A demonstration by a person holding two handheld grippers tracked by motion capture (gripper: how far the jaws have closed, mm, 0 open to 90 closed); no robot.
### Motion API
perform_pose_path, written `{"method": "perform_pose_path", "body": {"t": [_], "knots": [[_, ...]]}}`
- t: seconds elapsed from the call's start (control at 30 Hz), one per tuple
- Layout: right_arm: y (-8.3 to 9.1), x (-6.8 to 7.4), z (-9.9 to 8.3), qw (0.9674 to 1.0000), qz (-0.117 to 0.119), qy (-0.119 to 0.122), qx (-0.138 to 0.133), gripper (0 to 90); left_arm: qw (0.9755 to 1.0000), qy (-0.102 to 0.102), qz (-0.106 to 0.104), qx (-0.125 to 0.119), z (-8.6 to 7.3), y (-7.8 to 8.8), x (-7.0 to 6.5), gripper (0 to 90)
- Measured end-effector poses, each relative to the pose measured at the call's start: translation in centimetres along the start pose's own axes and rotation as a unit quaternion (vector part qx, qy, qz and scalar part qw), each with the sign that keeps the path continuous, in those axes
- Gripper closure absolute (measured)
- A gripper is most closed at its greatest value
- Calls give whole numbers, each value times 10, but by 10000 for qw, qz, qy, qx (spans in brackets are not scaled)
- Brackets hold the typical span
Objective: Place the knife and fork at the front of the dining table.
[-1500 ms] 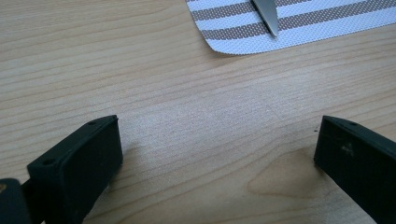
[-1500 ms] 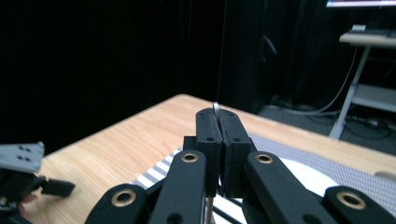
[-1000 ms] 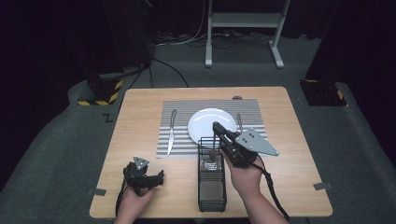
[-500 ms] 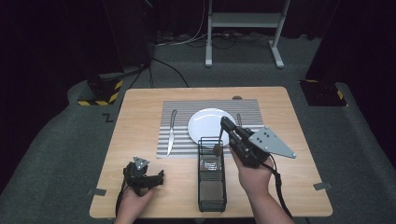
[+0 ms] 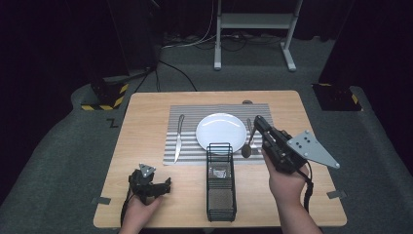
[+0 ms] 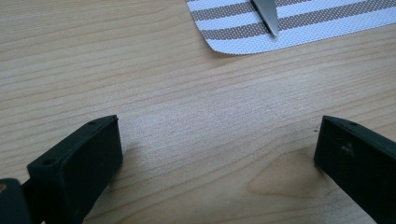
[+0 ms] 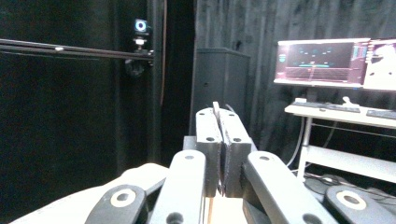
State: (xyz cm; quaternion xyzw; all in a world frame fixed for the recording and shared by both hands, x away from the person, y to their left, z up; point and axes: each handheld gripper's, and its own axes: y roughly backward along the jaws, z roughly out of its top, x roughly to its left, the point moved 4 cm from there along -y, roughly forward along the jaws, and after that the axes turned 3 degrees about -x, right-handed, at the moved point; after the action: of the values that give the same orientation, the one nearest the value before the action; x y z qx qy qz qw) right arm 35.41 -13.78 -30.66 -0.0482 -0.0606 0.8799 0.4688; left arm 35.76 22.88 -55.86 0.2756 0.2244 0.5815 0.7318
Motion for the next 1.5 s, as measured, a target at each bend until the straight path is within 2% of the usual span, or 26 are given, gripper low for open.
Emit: {"method": "perform_pose_path", "body": {"t": [0.1, 0.23, 0.4, 0.5, 0.7, 1.03, 1.43, 1.5], "knots": [[2, -12, -4, 9999, -149, 30, 57, 881, 10000, -5, 2, 1, 0, 0, 0, 11], [1, -31, -21, 9988, -407, 54, 278, 880, 10000, -5, 3, 0, 0, 0, 0, 11], [-3, -56, -48, 9957, -679, 18, 637, 881, 10000, -5, 3, 1, 0, 0, 0, 11], [-7, -69, -66, 9937, -759, -25, 825, 881, 10000, -5, 2, 0, 0, 0, 0, 11], [-13, -88, -96, 9895, -929, -19, 1109, 881, 10000, 0, -1, -1, 0, 0, 0, 11], [-22, -107, -124, 9839, -1171, -78, 1349, 881, 10000, -1, 0, 0, 0, 0, 0, 11], [-42, -118, -128, 9815, -1263, 50, 1440, 881, 10000, -1, -1, -1, 0, 0, 0, 11], [-46, -120, -131, 9799, -1286, 67, 1525, 881, 10000, -5, 3, -1, 0, 0, 0, 11]]}}
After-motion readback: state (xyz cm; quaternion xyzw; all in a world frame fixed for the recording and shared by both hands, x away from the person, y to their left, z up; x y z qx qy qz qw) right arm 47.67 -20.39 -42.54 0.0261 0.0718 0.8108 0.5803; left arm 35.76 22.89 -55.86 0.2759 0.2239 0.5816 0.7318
